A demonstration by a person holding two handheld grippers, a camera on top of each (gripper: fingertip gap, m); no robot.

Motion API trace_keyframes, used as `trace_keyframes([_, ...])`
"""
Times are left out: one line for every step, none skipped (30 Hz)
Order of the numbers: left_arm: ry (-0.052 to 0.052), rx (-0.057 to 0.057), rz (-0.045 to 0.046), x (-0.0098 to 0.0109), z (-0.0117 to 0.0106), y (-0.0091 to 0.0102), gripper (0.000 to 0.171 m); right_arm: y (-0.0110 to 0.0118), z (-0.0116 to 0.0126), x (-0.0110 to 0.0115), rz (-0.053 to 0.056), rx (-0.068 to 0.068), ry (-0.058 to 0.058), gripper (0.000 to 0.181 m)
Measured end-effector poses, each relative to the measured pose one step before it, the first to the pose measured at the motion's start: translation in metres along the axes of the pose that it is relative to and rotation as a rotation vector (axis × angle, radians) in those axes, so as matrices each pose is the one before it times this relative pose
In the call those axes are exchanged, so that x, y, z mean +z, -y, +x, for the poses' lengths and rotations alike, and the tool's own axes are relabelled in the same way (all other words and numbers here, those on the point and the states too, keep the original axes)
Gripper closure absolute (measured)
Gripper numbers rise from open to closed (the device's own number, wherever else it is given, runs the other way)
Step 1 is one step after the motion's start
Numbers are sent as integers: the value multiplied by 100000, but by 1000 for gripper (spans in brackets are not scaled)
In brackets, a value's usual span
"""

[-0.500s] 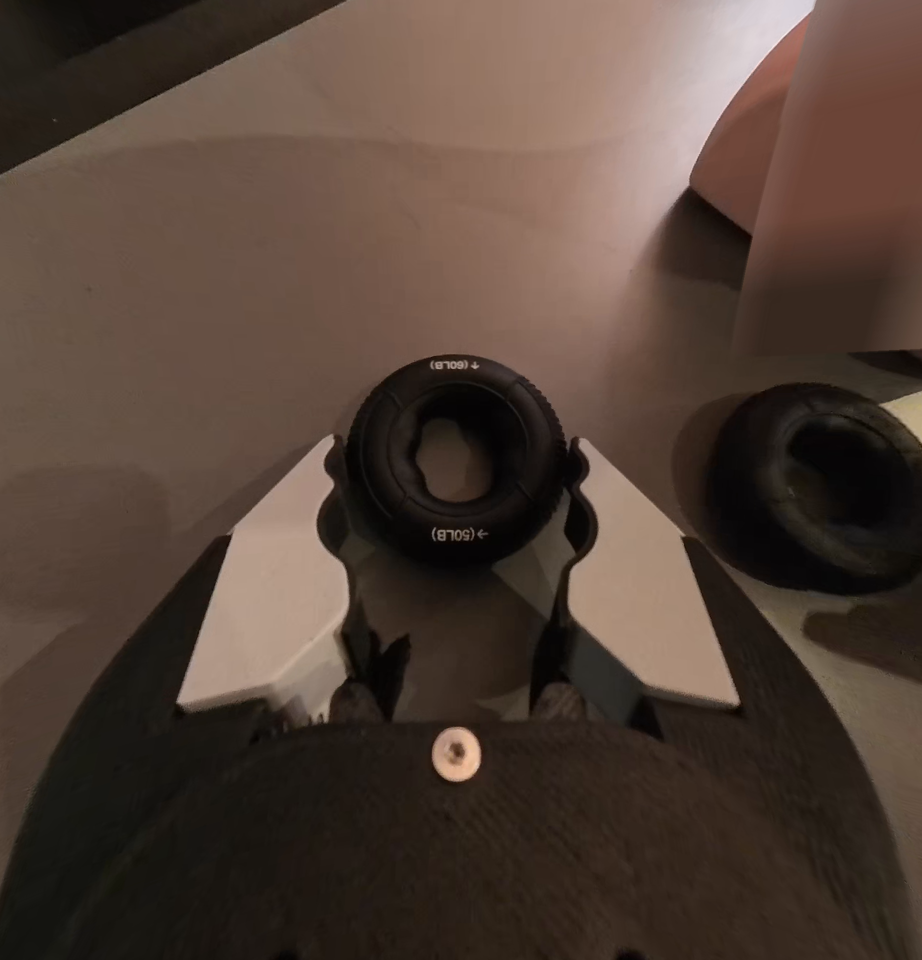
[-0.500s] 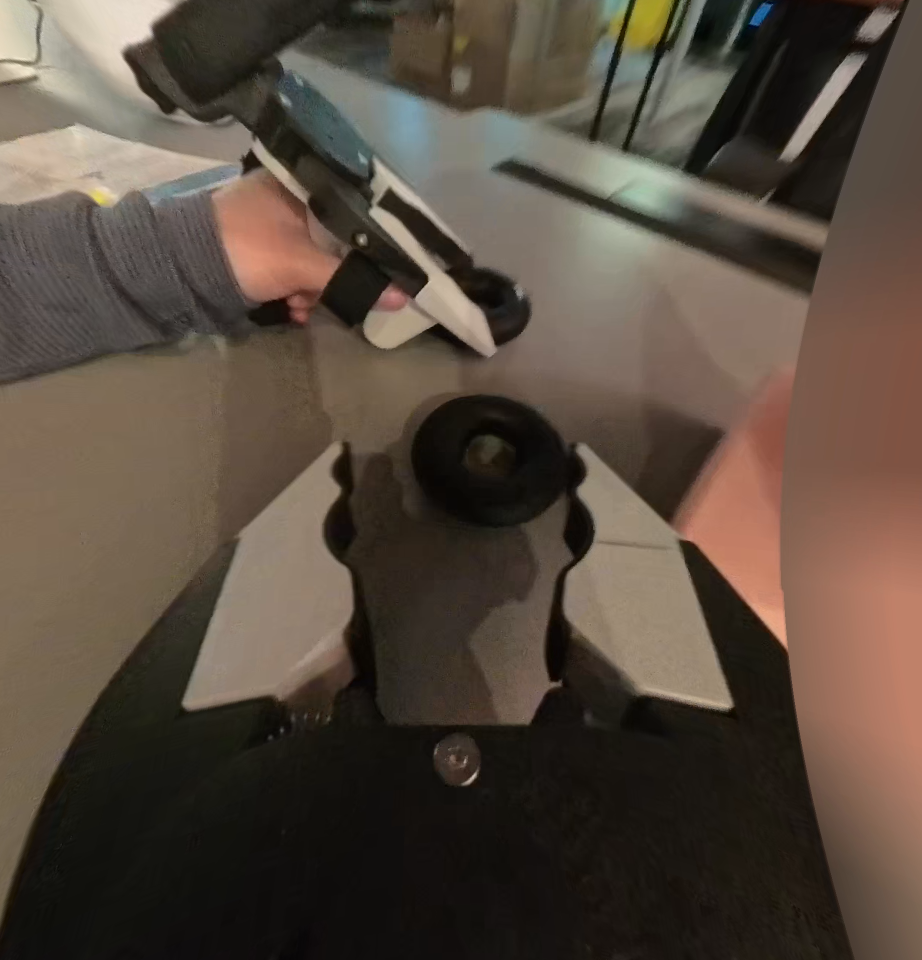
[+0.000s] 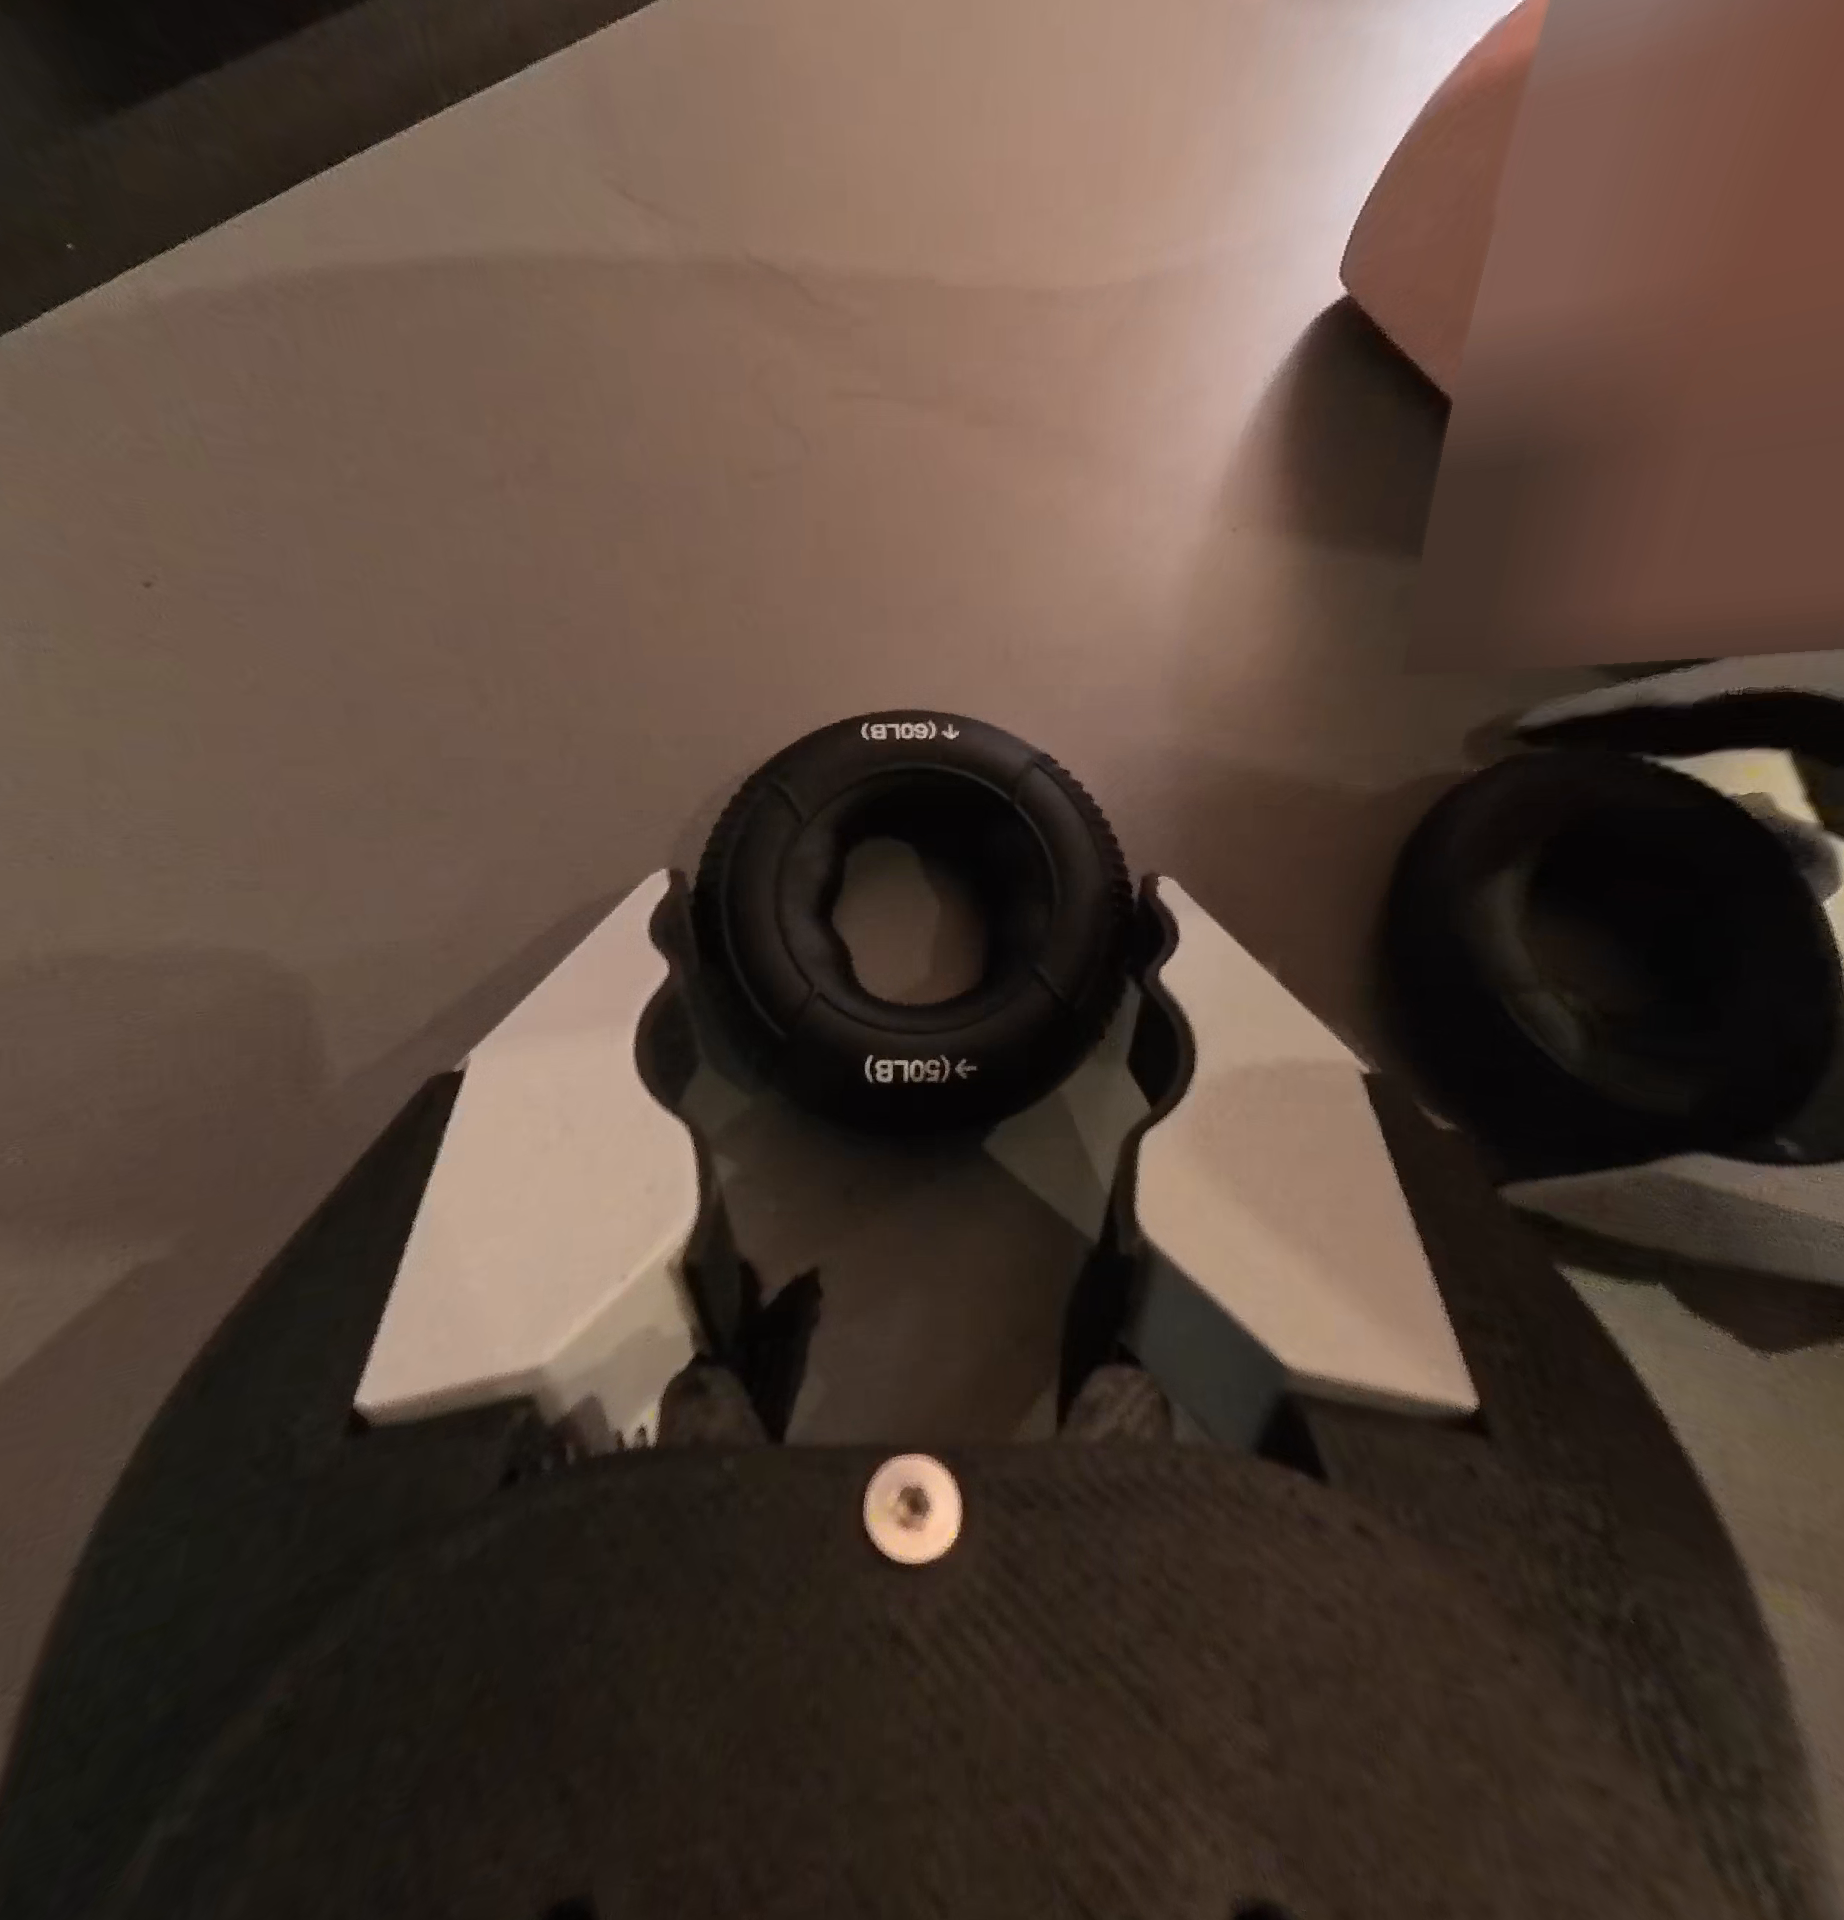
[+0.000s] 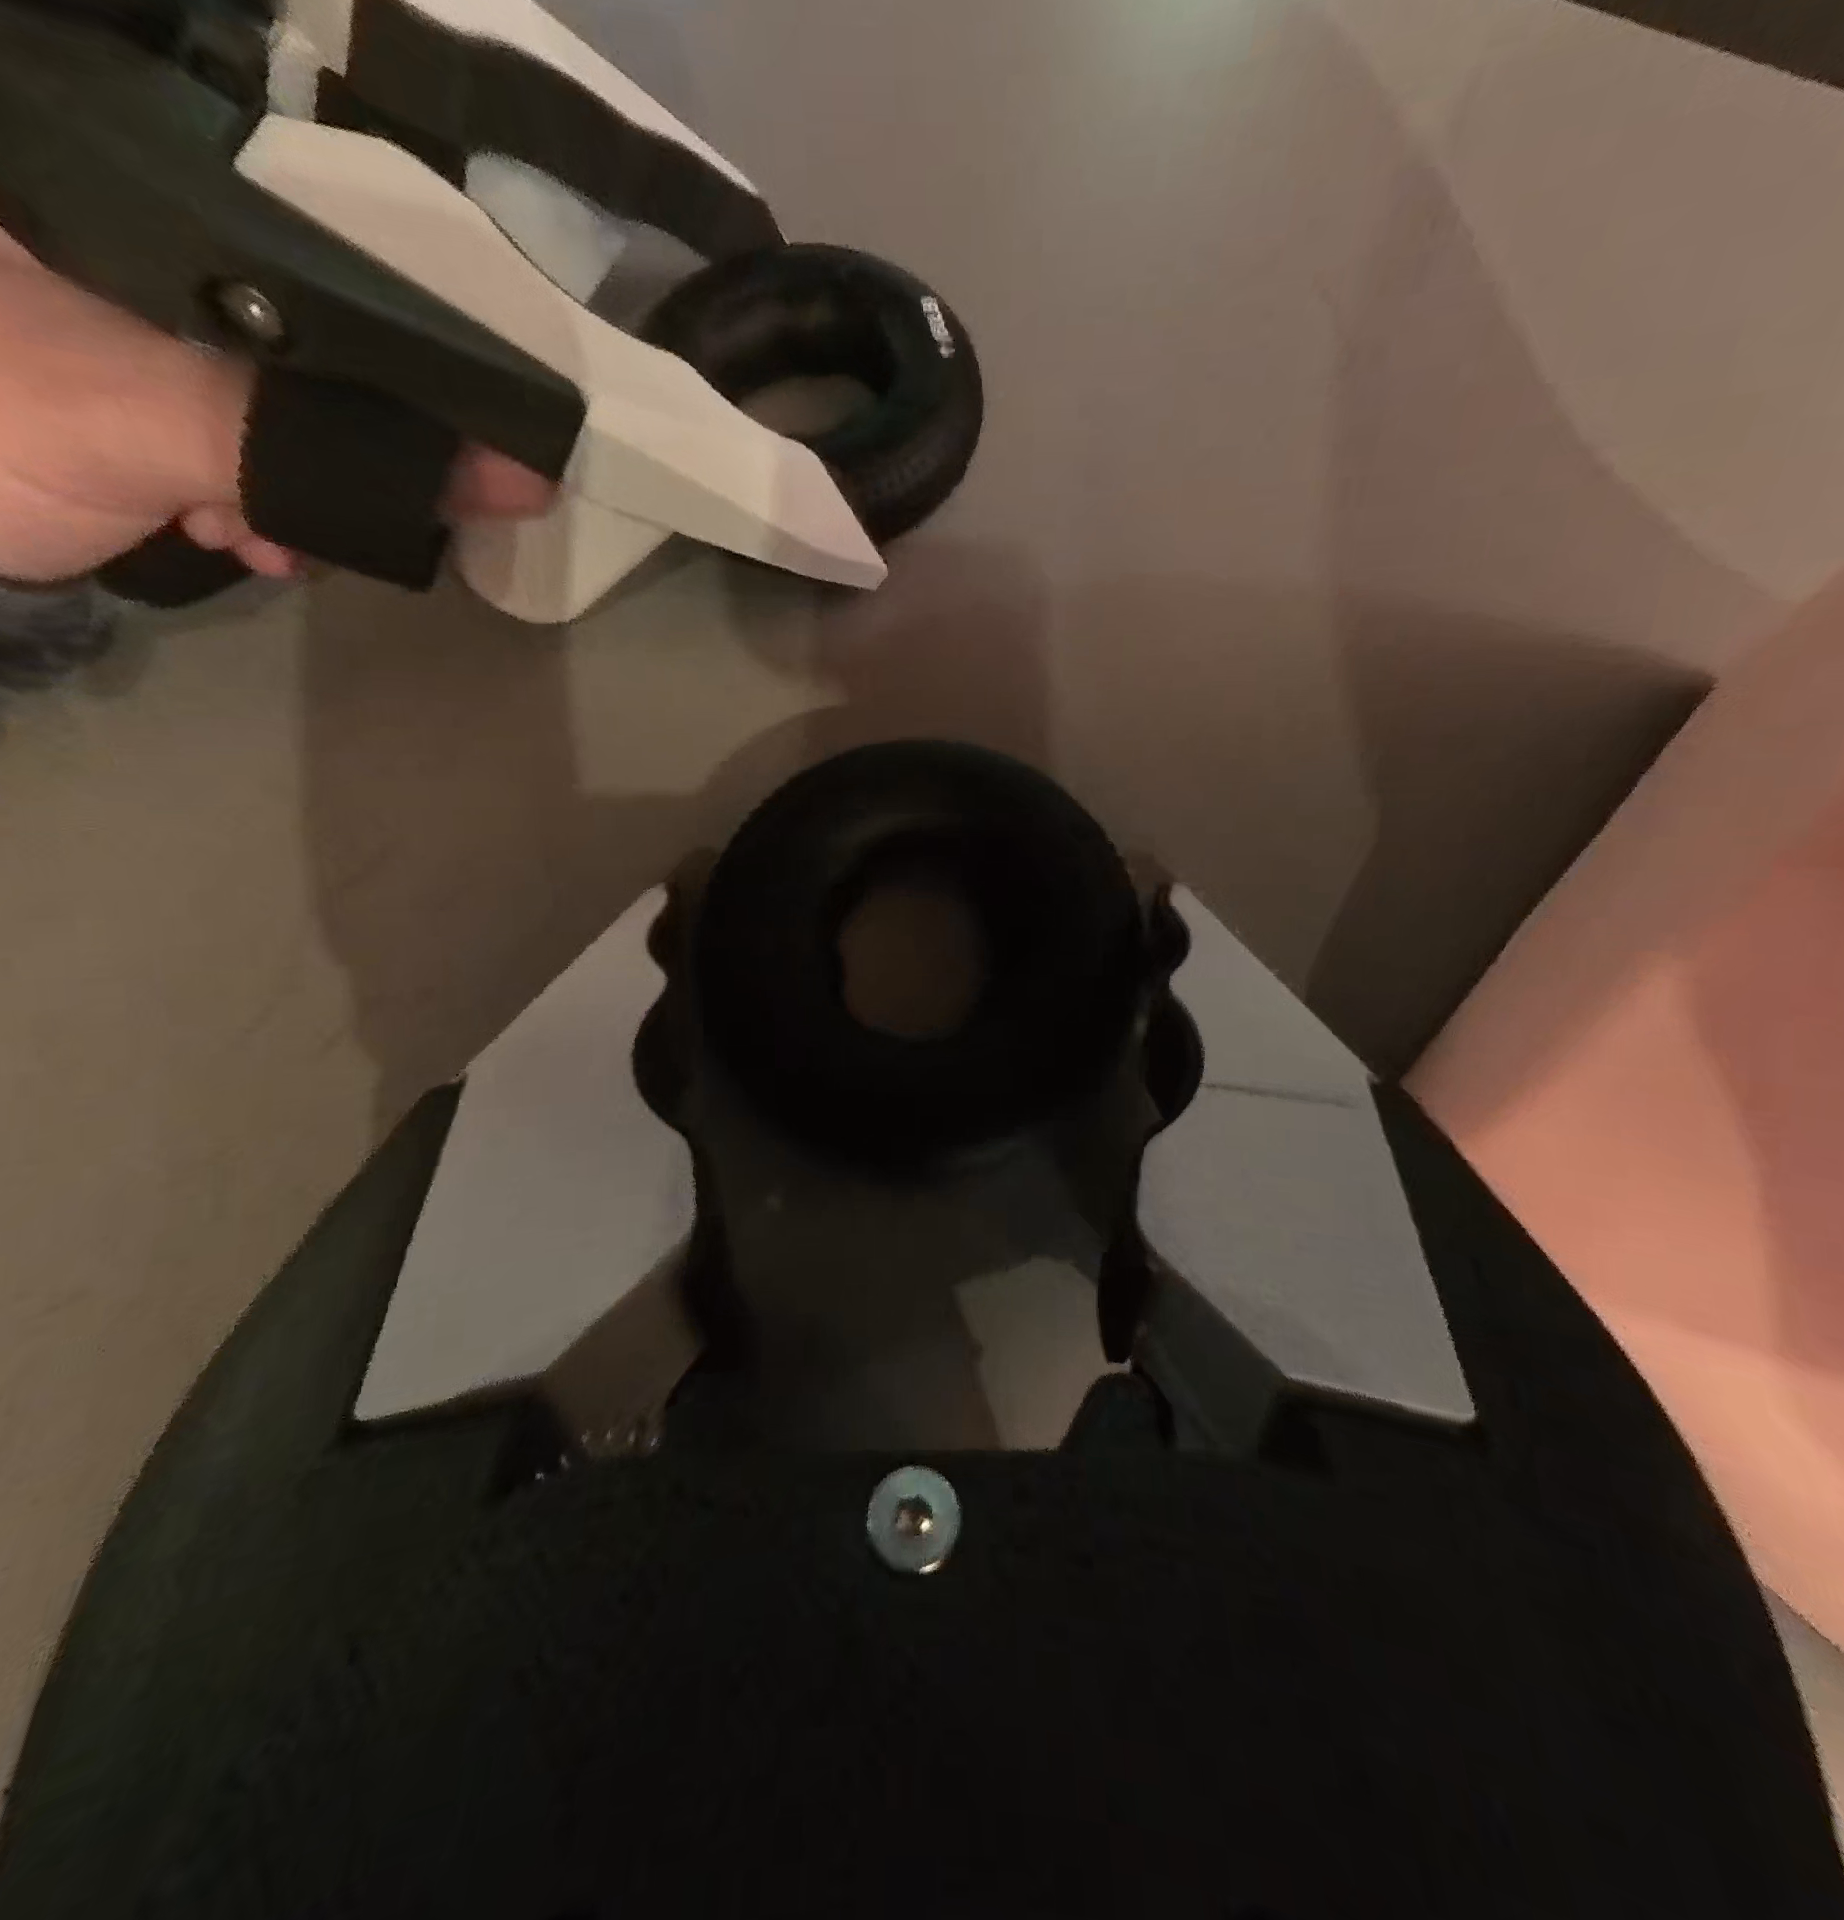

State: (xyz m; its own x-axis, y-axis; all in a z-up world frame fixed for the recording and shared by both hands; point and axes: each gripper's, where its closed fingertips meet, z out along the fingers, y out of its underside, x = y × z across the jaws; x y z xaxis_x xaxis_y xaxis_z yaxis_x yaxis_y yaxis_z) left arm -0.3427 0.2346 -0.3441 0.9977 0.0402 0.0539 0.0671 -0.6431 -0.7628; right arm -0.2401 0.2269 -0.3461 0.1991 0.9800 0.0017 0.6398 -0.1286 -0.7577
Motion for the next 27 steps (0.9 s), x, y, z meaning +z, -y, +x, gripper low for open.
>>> trace_keyframes([-467, 175, 65, -10, 73, 9, 87, 51, -76, 17, 121, -280, 279, 94])
trace_keyframes([-513, 122, 106, -21, 84, 16, 87, 11, -9, -1, -13, -60, 13, 94])
trace_keyframes([-623, -111, 240, -27, 65, 25, 88, -3, -1, -8, 39, -151, -46, 94])
trace_keyframes([-813, -456, 570, -56, 57, 73, 88, 6, -6, -20, 124, -251, -153, 95])
trace_keyframes([-638, -906, 1016, -93, -5, 127, 88, 27, -27, -39, 251, -638, -148, 95])
trace_keyframes([-727, -1391, 1361, -133, -47, 164, 88, 28, -135, -51, 347, -1298, 113, 95])
trace_keyframes([-1006, -1745, 1564, -148, -43, 187, 88, 50, -262, -55, 424, -2105, 554, 96])
trace_keyframes([-1140, -2088, 1526, -151, -59, 191, 87, 86, -275, -61, 619, -2628, 200, 96])
trace_keyframes([-1076, -2245, 1430, -138, -88, 175, 88, 108, -171, -88, 821, -2651, -703, 96])
trace_keyframes([-1000, -2064, 1315, -129, -83, 156, 88, 138, -177, -101, 974, -2635, -565, 96])
trace_keyframes([-844, -1615, 1224, -122, -53, 158, 88, 172, -217, -122, 1299, -2445, -179, 96])
trace_keyframes([-449, -1039, 1195, -109, -48, 146, 88, 238, -169, -177, 1769, -2069, -323, 96])
trace_keyframes([-157, -470, 1140, -109, -35, 145, 87, 313, -249, -256, 2371, -1662, 325, 96])
trace_keyframes([-39, -72, 1014, -95, -1, 123, 87, 401, -373, -377, 2662, -343, 1161, 96])
trace_keyframes([150, 217, 987, -84, 2, 116, 88, 576, -517, -573, 3261, 434, 1617, 96])
trace_keyframes([168, 339, 950, -92, 3, 119, 87, 825, -657, -839, 3808, -67, 1751, 96])
trace_keyframes([42, 251, 830, -73, 23, 97, 87, 1109, -705, -1131, 3856, -1273, 1346, 97])
trace_keyframes([71, 74, 742, -68, -9, 91, 87, 1488, -641, -1429, 3908, -3039, 731, 97])
trace_keyframes([17, -142, 524, -40, -9, 68, 88, 1952, -399, -1721, 4046, -4778, -79, 97])
trace_keyframes([-211, -278, 298, -31, 0, 36, 88, 2414, 78, -1989, 4373, -6029, -1303, 97])
trace_keyframes([-337, -299, 131, -4, 9, 26, 88, 2813, 760, -2168, 4965, -6703, -2967, 97])
trace_keyframes([-241, -326, 35, -6, -5, 4, 88, 3002, 1505, -2189, 5115, -6754, -4422, 97])
trace_keyframes([-224, -268, 127, -7, -2, 10, 88, 2859, 2204, -1988, 4199, -6184, -5150, 97])
trace_keyframes([-246, -197, 178, -17, 8, 19, 88, 2396, 2770, -1596, 2267, -4869, -5250, 97])
trace_keyframes([-181, -172, 95, -4, 8, 15, 88, 1645, 3166, -1079, -521, -2768, -4711, 97])
trace_keyframes([-120, -154, 21, -5, -4, -4, 88, 853, 3303, -550, -3106, -353, -3533, 97])
trace_keyframes([-191, -133, 15, -1, 17, 7, 88, 238, 3194, -83, -4514, 2165, -1933, 97])
